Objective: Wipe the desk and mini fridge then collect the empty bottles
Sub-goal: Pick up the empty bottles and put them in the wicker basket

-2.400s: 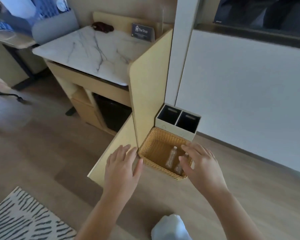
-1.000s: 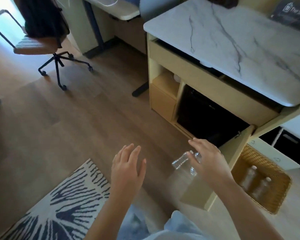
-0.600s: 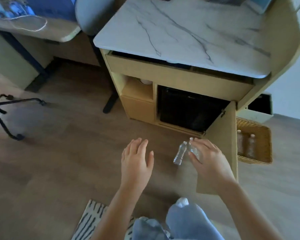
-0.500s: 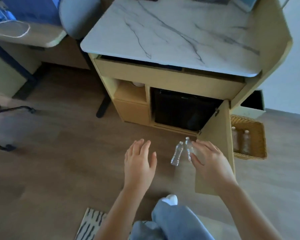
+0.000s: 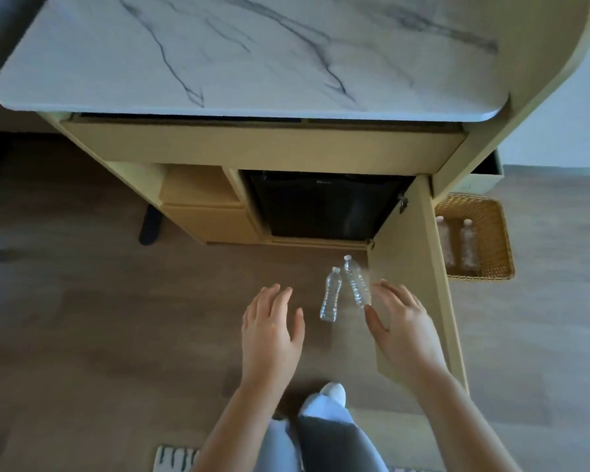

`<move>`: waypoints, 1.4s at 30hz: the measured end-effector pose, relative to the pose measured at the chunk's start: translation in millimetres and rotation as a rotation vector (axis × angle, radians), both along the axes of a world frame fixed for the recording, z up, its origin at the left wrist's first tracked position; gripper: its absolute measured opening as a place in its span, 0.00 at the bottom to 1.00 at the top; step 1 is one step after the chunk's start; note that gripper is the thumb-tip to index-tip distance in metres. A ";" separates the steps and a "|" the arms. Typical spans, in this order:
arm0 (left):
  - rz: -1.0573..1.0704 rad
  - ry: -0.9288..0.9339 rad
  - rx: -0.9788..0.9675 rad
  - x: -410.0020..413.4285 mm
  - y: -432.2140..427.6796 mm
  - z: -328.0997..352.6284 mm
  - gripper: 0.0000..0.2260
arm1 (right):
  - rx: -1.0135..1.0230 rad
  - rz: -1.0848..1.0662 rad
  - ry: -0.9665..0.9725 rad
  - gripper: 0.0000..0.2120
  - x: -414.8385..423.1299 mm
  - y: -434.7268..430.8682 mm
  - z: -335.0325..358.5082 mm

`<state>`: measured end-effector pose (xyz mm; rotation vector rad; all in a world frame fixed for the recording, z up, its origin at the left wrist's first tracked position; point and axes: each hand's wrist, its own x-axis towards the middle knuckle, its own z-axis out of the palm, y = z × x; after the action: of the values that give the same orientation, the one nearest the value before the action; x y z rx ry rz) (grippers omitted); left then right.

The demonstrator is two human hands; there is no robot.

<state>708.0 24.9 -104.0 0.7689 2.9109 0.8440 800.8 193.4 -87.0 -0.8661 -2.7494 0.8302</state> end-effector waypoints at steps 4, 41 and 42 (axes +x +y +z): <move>-0.039 -0.032 0.001 -22.4 13.4 -52.3 0.17 | -0.039 -0.074 -0.013 0.15 -17.2 4.1 -54.3; -0.085 -0.536 -0.065 -8.6 114.1 -661.1 0.36 | 0.124 -0.365 -0.169 0.28 -22.7 88.8 -692.3; -0.085 -0.562 -0.067 -6.3 115.7 -663.5 0.36 | 0.127 -0.370 -0.165 0.28 -23.0 90.0 -695.6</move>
<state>701.7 140.6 -767.5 0.5347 2.3794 0.7918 777.8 283.4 -782.5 -1.4133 -2.6102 0.5303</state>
